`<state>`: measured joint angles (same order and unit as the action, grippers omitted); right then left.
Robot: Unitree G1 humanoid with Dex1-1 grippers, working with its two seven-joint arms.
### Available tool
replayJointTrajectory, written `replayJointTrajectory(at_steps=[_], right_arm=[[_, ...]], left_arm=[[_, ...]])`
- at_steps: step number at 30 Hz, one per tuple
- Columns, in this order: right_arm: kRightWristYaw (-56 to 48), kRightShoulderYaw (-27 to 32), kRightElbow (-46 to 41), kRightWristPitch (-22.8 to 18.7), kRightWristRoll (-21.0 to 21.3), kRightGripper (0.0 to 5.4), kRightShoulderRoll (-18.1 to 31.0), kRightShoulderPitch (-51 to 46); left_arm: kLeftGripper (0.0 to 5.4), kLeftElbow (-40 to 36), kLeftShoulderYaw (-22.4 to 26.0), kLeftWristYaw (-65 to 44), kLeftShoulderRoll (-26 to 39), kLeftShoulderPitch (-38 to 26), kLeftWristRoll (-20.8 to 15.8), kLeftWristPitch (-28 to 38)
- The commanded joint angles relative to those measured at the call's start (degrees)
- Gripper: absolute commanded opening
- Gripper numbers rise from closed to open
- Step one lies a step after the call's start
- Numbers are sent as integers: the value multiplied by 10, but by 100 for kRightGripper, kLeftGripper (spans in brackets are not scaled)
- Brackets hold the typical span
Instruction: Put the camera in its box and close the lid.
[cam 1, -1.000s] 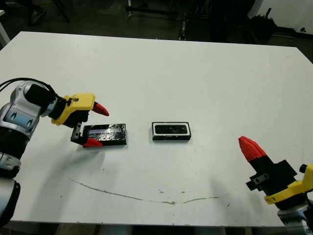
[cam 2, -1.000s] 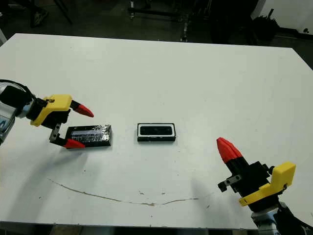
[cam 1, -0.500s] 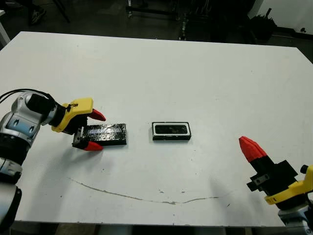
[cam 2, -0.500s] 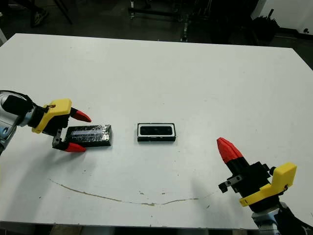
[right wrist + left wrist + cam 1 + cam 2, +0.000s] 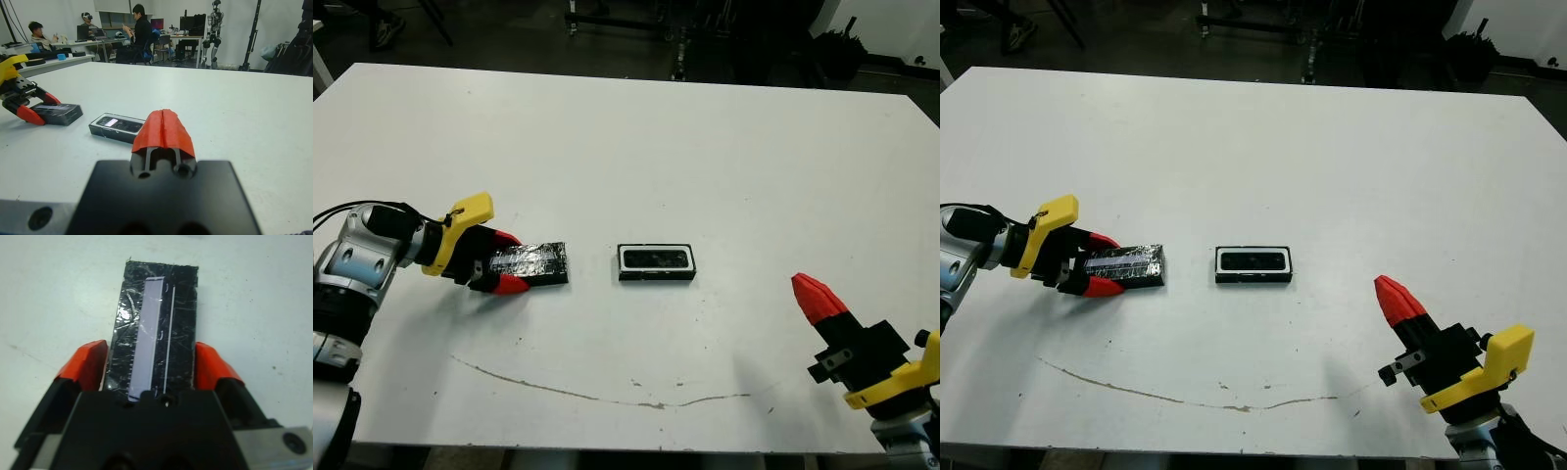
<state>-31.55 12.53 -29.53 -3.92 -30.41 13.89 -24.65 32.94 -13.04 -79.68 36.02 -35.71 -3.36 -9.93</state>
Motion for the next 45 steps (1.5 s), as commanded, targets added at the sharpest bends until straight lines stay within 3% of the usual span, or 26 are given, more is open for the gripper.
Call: replayJointTrajectory(at_steps=[1,7,13,16,19,32,45], right_arm=[[3,4,0,-8,-4,0,11,-4],[0,2,3,-3,-3,0,11,-3],[8,-3,0,-6,2,0,7,-5],[8,-6,1,-6,2,0,7,-5],[12,-10,-4,-6,9,0,7,-8],[20,-15,-9,-6,14,0,11,-12],[20,-14,-13,-10,3,0,15,-13]], left_arm=[[316,5,-4,-12,3,-1,1,0],[316,8,-5,-24,5,-6,3,0],[316,-6,41,4,-12,4,-44,-50],[316,-10,63,10,-26,4,-73,-37],[316,-16,63,15,-38,-10,-78,-22],[316,131,9,32,-149,-102,-24,50],[316,219,-5,34,-181,-126,20,84]])
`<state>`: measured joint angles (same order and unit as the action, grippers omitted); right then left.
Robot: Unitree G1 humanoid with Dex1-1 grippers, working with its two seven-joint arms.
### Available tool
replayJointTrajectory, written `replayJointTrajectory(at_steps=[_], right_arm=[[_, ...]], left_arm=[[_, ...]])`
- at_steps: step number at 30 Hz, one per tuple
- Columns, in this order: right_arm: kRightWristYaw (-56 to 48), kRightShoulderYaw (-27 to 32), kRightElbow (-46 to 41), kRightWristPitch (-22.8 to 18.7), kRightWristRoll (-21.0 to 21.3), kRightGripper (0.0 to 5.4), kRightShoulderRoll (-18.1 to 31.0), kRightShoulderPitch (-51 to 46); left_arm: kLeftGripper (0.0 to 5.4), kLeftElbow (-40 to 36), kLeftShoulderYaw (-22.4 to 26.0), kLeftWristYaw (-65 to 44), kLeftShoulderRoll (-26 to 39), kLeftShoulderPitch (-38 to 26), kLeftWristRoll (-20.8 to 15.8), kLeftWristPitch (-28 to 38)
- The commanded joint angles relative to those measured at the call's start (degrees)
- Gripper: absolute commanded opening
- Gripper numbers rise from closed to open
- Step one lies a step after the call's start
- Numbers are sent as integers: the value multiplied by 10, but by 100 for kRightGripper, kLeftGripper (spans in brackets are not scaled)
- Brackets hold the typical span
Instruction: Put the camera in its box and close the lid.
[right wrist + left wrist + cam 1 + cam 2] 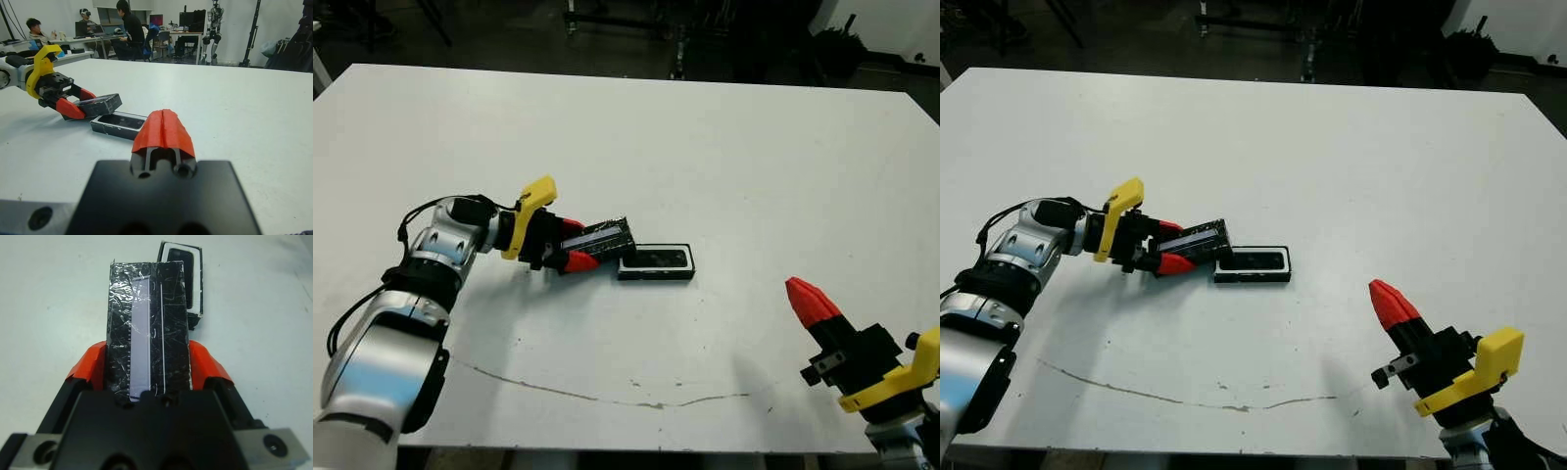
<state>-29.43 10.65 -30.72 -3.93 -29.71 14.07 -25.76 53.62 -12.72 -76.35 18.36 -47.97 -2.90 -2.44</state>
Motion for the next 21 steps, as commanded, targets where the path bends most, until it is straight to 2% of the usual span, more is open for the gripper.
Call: replayJointTrajectory(at_steps=[1,13,21], right_arm=[[-1,5,-1,-9,-4,0,13,-2],[8,3,-5,-17,-4,0,14,-1],[12,1,-8,-14,6,0,18,-1]], left_arm=[[316,15,-7,-3,-6,-3,15,13],[316,32,-12,-47,-17,-13,18,4],[316,9,-14,-77,-30,-6,13,-4]])
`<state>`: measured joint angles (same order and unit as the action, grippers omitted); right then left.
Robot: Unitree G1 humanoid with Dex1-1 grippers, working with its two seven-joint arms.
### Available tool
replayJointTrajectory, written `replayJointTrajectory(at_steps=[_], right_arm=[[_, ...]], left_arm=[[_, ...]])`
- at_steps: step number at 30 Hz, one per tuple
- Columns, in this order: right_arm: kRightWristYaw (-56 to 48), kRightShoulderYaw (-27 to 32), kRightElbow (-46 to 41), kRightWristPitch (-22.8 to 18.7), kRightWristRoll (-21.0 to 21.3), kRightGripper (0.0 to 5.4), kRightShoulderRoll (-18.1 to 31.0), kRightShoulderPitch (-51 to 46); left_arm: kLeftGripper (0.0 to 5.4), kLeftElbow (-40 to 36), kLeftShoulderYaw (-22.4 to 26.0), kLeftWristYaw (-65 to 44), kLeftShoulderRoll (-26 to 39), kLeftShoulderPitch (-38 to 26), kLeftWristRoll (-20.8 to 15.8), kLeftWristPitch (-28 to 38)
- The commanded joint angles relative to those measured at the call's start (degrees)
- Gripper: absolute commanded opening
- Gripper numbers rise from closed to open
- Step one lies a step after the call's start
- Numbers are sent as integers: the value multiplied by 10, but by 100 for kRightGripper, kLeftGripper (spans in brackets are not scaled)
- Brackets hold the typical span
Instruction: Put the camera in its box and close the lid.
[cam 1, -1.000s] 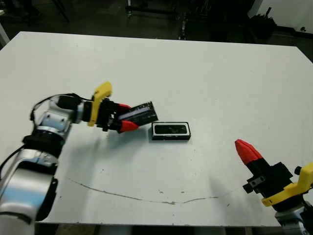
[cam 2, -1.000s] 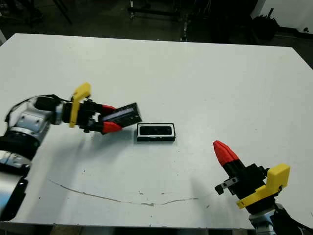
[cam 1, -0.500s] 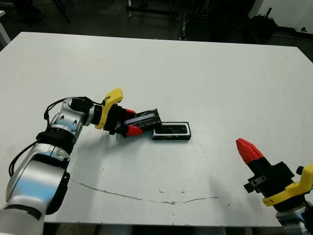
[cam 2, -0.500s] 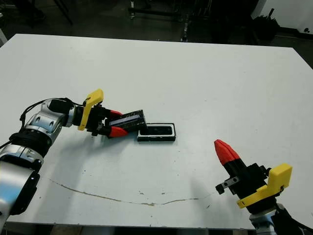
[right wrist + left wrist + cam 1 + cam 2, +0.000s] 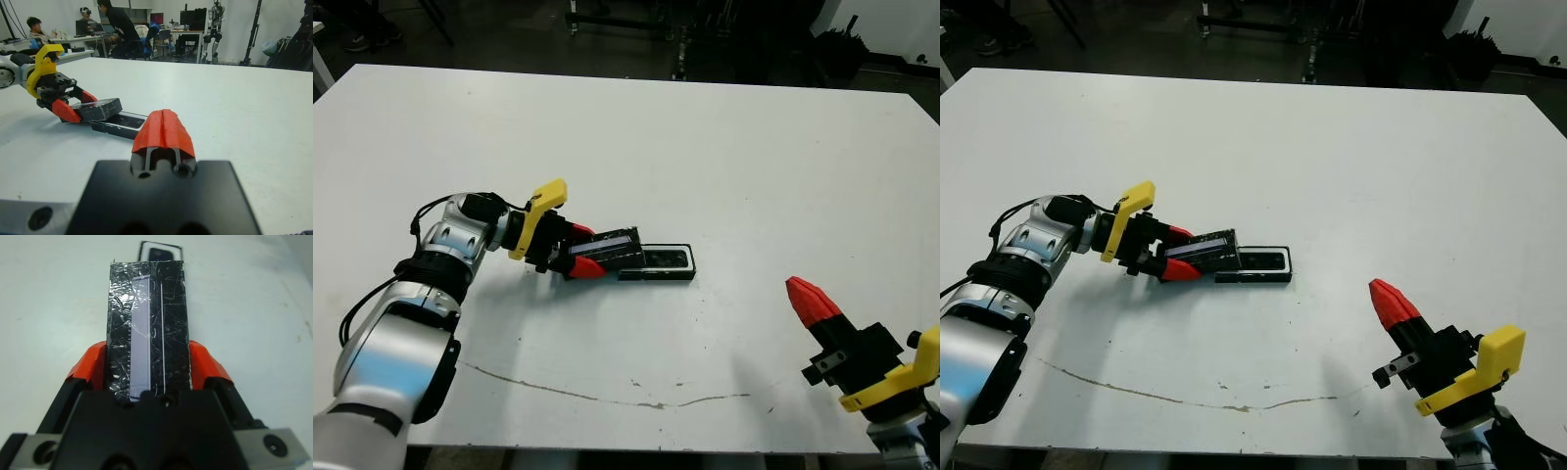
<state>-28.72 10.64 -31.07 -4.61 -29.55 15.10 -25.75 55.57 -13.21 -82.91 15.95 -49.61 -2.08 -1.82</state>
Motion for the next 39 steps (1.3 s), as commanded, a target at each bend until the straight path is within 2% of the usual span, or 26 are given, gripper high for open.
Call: replayJointTrajectory(at_steps=[1,4,13,19,26,39], right_arm=[[6,0,-5,-7,5,0,7,-1],[5,0,-3,-5,2,0,5,-1],[4,1,-3,-6,0,0,6,-3],[0,2,-1,-4,-7,0,7,-4],[1,3,-3,-3,-9,0,6,-7],[4,0,-7,-2,-5,0,5,-10]], left_arm=[[316,-14,-11,-11,-8,11,6,-14],[316,-15,-14,-5,-14,15,7,-18],[316,-20,-22,43,-34,37,18,25],[316,-28,-41,103,-46,47,47,54],[316,-5,-59,119,-70,39,58,73],[316,59,-66,112,-129,5,55,47]])
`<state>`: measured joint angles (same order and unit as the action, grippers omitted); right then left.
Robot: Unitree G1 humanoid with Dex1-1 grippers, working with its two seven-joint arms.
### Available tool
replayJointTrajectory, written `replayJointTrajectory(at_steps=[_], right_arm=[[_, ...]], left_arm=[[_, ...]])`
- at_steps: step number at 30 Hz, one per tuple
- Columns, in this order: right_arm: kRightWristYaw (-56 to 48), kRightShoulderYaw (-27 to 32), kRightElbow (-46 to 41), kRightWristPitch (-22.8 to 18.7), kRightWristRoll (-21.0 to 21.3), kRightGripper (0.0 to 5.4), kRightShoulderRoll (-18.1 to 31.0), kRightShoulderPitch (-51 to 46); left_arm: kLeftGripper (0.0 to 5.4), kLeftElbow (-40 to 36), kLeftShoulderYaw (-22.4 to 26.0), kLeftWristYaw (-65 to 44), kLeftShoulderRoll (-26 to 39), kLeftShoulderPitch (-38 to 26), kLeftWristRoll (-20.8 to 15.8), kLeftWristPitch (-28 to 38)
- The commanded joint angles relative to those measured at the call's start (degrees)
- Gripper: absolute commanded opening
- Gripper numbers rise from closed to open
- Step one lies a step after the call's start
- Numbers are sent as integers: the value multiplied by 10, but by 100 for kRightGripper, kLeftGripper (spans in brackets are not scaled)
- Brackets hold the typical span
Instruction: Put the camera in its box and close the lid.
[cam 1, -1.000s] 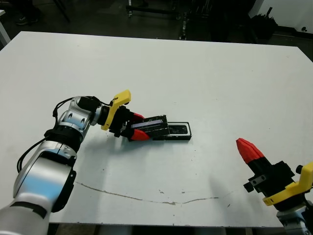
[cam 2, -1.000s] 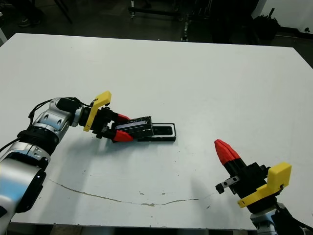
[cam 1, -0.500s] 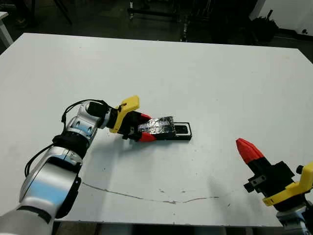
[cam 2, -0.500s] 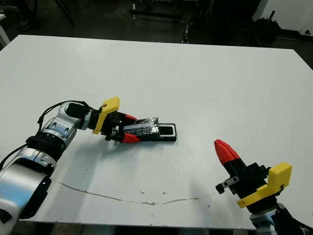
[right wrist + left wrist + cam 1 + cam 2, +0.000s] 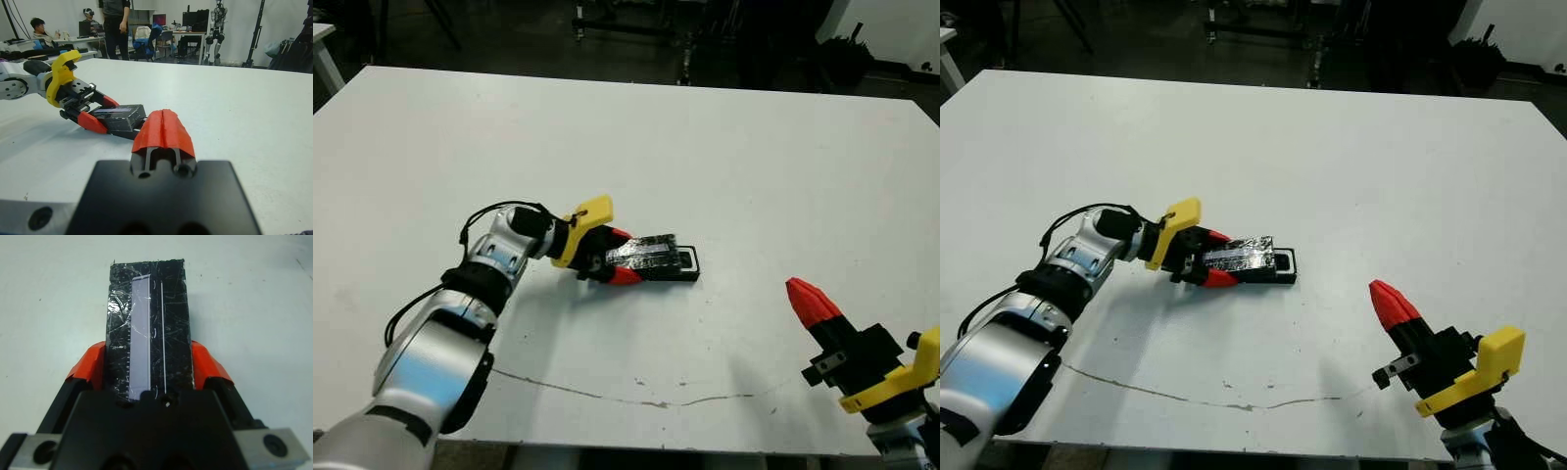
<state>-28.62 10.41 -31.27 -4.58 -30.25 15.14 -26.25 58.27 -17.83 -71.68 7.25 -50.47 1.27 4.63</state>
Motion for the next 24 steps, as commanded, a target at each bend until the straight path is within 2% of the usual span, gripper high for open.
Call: replayJointTrajectory(at_steps=[1,5,12,16,24], right_arm=[[2,2,-6,-2,2,0,5,-6],[-6,3,0,5,-3,0,4,-5],[0,8,-4,-10,-2,0,12,-4],[-5,12,4,1,0,0,11,0],[1,18,-4,-25,-21,0,14,-4]], left_arm=[[316,40,-19,0,-44,11,22,-15],[316,71,-13,-3,-58,-2,21,-17],[316,113,11,-19,-99,-14,8,-42],[316,121,11,-27,-124,-21,13,-35],[316,134,10,-26,-162,-33,21,-35]])
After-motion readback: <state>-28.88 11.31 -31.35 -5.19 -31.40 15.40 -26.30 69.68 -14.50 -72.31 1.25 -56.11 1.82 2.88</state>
